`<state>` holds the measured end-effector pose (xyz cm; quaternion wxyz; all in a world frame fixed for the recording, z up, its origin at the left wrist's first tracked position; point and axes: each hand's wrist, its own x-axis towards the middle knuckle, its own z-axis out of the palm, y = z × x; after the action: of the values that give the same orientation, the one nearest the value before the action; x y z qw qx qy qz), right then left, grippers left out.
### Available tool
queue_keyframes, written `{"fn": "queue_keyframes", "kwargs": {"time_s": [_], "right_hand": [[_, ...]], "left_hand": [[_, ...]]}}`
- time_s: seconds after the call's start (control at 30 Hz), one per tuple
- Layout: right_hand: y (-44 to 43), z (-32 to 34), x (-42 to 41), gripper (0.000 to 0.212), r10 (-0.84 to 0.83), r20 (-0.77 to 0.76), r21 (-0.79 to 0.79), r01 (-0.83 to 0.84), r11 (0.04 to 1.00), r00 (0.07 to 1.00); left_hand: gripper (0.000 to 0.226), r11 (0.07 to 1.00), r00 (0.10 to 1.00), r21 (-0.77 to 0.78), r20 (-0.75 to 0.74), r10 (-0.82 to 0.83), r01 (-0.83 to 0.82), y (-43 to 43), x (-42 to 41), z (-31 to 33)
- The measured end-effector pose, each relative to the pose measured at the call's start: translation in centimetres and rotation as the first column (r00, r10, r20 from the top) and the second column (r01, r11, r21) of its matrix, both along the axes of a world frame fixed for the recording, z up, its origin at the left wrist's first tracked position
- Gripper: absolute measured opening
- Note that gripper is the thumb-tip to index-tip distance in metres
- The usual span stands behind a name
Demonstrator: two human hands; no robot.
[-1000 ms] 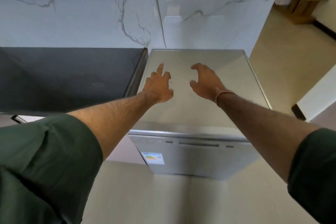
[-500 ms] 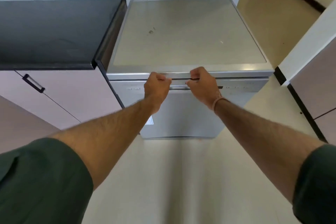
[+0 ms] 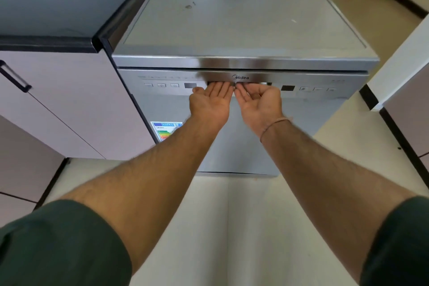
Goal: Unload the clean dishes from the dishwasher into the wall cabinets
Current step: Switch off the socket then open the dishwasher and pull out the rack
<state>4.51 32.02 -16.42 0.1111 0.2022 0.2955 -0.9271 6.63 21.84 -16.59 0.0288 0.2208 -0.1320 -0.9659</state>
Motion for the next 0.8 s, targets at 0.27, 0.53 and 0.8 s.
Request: {"fn": "queue_keyframes", "kwargs": {"time_s": [0.27, 0.53, 0.8], "right_hand": [[-0.4, -0.5, 1.3, 0.026, -0.067, -0.012, -0.139, 0.065, 0.988, 0.998], [0.2, -3.3, 7.0, 0.024, -0.095, -0.002, -0.23, 0.092, 0.969, 0.996], [1.5, -6.4, 14.6, 0.018, -0.073, 0.042, -0.246, 0.081, 0.966, 0.996]], "left_hand": [[0.056, 0.995, 0.999, 0.096, -0.012, 0.039, -0.038, 1.0, 1.1, 0.1], [0.05, 0.986, 0.998, 0.152, -0.004, 0.069, -0.067, 2.7, 7.4, -2.4], [0.048, 0.974, 0.995, 0.206, 0.045, 0.089, -0.096, 4.4, 15.6, -5.4]]}}
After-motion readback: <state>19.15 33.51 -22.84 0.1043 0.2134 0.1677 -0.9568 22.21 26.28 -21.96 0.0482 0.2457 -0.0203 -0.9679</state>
